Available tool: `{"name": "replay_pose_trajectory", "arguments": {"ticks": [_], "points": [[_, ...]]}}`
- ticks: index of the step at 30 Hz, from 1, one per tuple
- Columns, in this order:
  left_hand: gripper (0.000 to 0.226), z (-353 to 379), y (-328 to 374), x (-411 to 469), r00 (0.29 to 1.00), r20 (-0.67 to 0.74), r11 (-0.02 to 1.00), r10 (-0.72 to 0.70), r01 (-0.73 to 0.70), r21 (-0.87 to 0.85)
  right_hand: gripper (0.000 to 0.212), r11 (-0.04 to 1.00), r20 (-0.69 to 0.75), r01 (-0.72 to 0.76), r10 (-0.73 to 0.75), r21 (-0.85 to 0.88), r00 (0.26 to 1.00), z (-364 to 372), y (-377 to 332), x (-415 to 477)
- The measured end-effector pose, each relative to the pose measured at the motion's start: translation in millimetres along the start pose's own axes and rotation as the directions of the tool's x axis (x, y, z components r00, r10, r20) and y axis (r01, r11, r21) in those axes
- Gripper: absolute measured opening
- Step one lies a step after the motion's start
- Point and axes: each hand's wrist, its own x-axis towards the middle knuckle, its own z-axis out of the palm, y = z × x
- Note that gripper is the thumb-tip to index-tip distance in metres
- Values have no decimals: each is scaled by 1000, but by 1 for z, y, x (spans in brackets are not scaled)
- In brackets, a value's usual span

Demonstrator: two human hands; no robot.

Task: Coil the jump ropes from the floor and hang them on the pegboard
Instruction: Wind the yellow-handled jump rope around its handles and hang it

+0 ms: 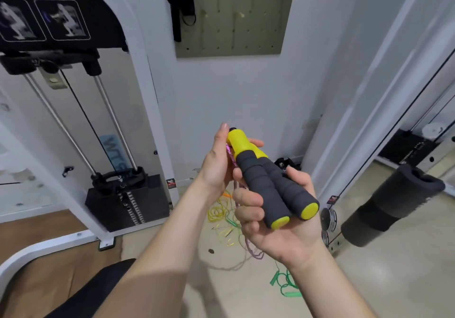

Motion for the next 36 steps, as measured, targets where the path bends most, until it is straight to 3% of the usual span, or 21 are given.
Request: {"name": "replay_pose_trajectory", "arguments": {"ticks": [3, 5, 8, 10, 11, 12, 13, 15, 16, 19, 22, 25, 30, 33, 36], "points": [[76, 7, -17, -4, 981, -151, 993, -122, 120, -24, 59, 995, -173, 96, -94, 3, 980, 11, 2, -6], [64, 16, -30, -2, 922, -349, 969, -169, 221, 114, 58, 990, -290, 142, -142, -21, 947, 14, 1, -10], [54, 38, -42, -2, 898, -395, 956, -194, 264, 131, 50, 987, -420, 106, -147, -119, 895, 8, -9, -22], [45, 52, -45, -2, 936, -339, 961, -100, 179, 210, 31, 927, -529, 34, -242, -373, 813, 2, -17, -34], [42, 56, -48, -1, 955, -296, 921, -1, 116, 371, 23, 827, -573, -36, -358, -561, 737, -2, -21, -43], [40, 59, -50, 0, 965, -239, 804, 110, 55, 592, 19, 671, -571, -135, -489, -729, 659, -7, -28, -52], [40, 64, -52, 1, 968, -166, 614, 190, 15, 789, 18, 465, -523, -266, -606, -844, 599, -11, -35, -62], [34, 82, -53, 2, 968, -32, 245, 250, -32, 969, 22, 48, -401, -540, -726, -840, 559, -20, -51, -82], [28, 95, -53, 1, 967, 14, 105, 256, -42, 994, 24, -85, -371, -629, -744, -773, 556, -22, -60, -92], [9, 131, -59, 1, 973, 74, -264, 218, -14, 964, 30, -371, -251, -715, -758, -593, 602, -24, -79, -121], [11, 158, -64, 1, 981, 104, -471, 162, -16, 882, 32, -510, -192, -708, -729, -488, 657, -19, -94, -148], [11, 178, -71, -5, 976, 180, -538, 119, -89, 838, 32, -581, -216, -699, -683, -418, 697, -14, -110, -173], [24, 186, -78, -15, 944, 303, -470, 128, -211, 857, 36, -758, -215, -612, -574, -224, 790, -3, -133, -200], [15, 192, -76, -26, 911, 377, -430, 171, -275, 860, 42, -848, -193, -524, -503, -78, 843, 0, -142, -207], [15, 200, -70, -34, 886, 428, -457, 179, -311, 834, 46, -914, -191, -404, -402, 31, 896, 3, -141, -211]]}}
